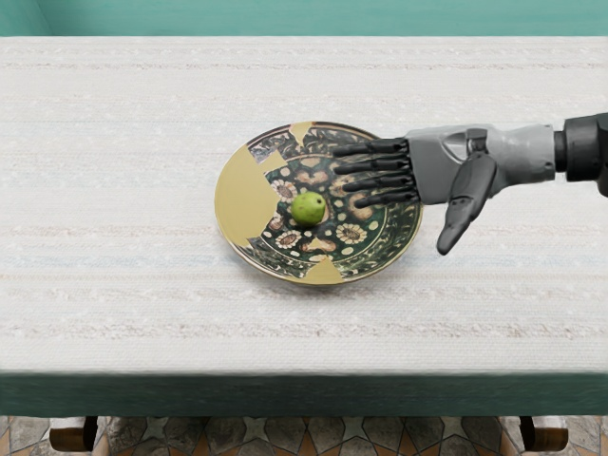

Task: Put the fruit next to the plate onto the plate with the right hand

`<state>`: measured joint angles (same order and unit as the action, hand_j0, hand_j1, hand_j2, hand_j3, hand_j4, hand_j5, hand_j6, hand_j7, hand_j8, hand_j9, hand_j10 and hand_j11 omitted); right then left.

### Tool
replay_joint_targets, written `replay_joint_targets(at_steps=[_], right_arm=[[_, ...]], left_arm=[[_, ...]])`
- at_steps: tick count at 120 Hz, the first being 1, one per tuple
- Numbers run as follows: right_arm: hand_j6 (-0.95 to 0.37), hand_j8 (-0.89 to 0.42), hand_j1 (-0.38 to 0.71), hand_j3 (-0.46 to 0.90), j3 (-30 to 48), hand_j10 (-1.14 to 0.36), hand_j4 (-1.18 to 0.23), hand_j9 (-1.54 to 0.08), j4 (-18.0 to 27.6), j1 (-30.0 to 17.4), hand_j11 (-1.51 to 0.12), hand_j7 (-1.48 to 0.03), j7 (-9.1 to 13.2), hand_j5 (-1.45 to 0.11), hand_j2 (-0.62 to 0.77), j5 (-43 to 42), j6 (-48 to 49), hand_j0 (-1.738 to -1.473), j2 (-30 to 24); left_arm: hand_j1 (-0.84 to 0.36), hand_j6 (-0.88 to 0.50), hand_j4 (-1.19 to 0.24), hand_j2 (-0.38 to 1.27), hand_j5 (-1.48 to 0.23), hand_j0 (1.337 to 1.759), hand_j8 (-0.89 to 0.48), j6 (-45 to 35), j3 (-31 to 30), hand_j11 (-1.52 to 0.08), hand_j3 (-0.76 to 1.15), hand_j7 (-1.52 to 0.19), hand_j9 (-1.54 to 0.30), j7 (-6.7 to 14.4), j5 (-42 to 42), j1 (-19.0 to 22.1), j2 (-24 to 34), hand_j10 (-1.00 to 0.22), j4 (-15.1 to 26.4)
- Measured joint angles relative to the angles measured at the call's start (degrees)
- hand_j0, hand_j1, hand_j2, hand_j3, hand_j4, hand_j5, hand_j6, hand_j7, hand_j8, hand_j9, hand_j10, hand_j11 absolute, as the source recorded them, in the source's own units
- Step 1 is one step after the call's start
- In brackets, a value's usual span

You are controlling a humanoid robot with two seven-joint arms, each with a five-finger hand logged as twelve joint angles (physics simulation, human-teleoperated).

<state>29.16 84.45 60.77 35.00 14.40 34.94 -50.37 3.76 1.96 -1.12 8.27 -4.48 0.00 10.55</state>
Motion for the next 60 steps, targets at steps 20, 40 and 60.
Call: replay_joint_targets(at_steps=[20,40,60], right_arm=[[0.0,0.0,-0.35,0.0,0.0,0.0,0.0,0.0,-1.6,-1.8,0.0,0.0,0.0,0.0,0.0,1.6,0.1,-1.658,-5.0],[0.0,0.0,-0.35,0.0,-0.1,0.0,0.0,0.0,-3.2,-3.4,0.0,0.0,0.0,0.0,0.0,2.0,0.1,-1.658,-8.8],[0.0,0.0,-0.35,0.0,-0.2,0.0,0.0,0.0,-3.7,-4.0,0.0,0.0,0.0,0.0,0.0,2.1,0.1,-1.658,-11.4]], left_arm=[[0.33,-0.01,-0.01,0.0,-0.02,1.658,-0.01,0.0,0.1,-0.02,0.0,-0.02,-0.02,0.0,0.0,0.1,0.0,-0.01,0.0],[0.33,-0.01,-0.01,0.0,-0.02,1.658,-0.01,0.0,0.0,-0.02,0.0,-0.02,-0.02,0.0,0.0,0.3,0.0,-0.01,0.0],[0.33,-0.01,-0.01,0.0,-0.02,1.658,-0.01,-0.1,0.1,-0.02,0.0,-0.02,-0.02,0.0,0.0,0.3,0.0,-0.01,0.0]])
